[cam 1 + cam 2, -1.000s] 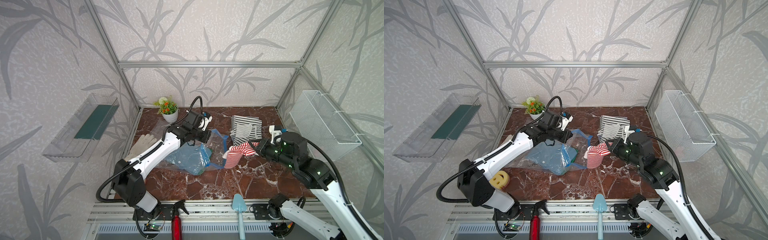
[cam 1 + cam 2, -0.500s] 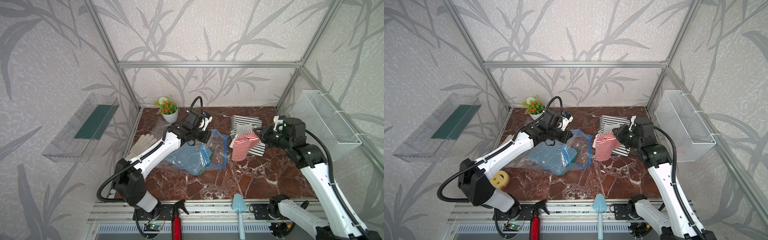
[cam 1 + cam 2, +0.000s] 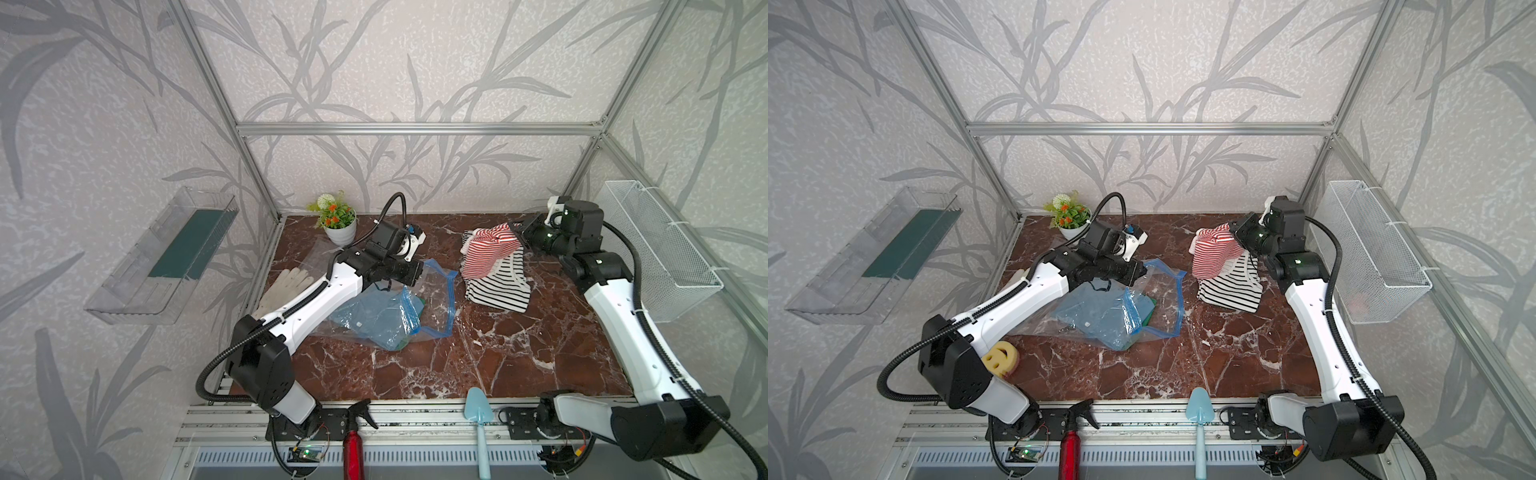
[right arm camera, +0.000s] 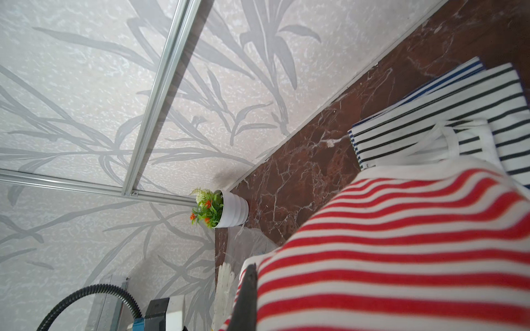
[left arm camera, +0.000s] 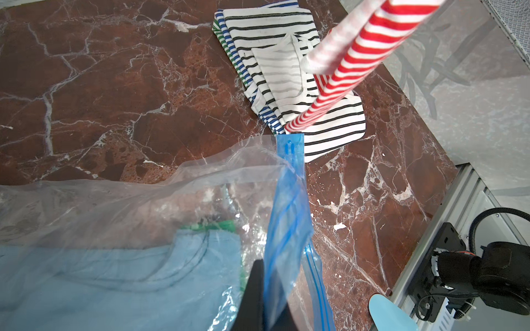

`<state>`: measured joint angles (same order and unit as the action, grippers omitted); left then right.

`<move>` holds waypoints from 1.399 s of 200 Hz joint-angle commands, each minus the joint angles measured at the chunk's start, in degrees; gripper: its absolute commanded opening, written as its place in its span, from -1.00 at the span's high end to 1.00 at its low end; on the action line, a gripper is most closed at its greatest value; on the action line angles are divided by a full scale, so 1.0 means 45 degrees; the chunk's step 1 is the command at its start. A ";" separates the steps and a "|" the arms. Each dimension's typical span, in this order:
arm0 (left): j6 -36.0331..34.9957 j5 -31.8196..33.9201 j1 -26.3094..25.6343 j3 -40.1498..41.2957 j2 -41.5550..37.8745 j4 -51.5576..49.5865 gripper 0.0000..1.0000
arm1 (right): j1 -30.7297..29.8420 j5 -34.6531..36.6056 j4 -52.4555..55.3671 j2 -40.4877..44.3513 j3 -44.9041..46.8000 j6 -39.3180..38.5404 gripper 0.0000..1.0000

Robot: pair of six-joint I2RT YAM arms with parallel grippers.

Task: Take the tank top out of the vacuum bag
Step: Place the tank top on the tank top.

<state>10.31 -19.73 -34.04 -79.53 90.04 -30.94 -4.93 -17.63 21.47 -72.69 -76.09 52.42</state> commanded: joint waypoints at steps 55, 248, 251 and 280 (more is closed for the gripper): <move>-0.0151 0.0028 0.0187 -0.0472 0.0317 -0.0371 1.00 | 0.0801 0.0792 -0.3479 -0.1653 -0.0460 0.0001 1.00; -0.0122 -0.0538 0.0690 -0.0953 0.2071 -0.0580 1.00 | 0.1037 0.2513 -0.9410 -0.7109 -0.2532 -0.0004 1.00; -0.0117 -0.0538 0.0705 -0.0964 0.2070 -0.0585 1.00 | 0.1037 0.2511 -0.9402 -0.7168 -0.2625 -0.0006 1.00; -0.0121 -0.0572 0.0735 -0.0978 0.2104 -0.0594 1.00 | 0.1017 0.2471 -0.9139 -0.7516 -0.3421 -0.0230 1.00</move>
<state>10.24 -21.45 -31.29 -82.24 98.70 -32.62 -0.47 -7.01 -15.92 -106.17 -87.35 52.77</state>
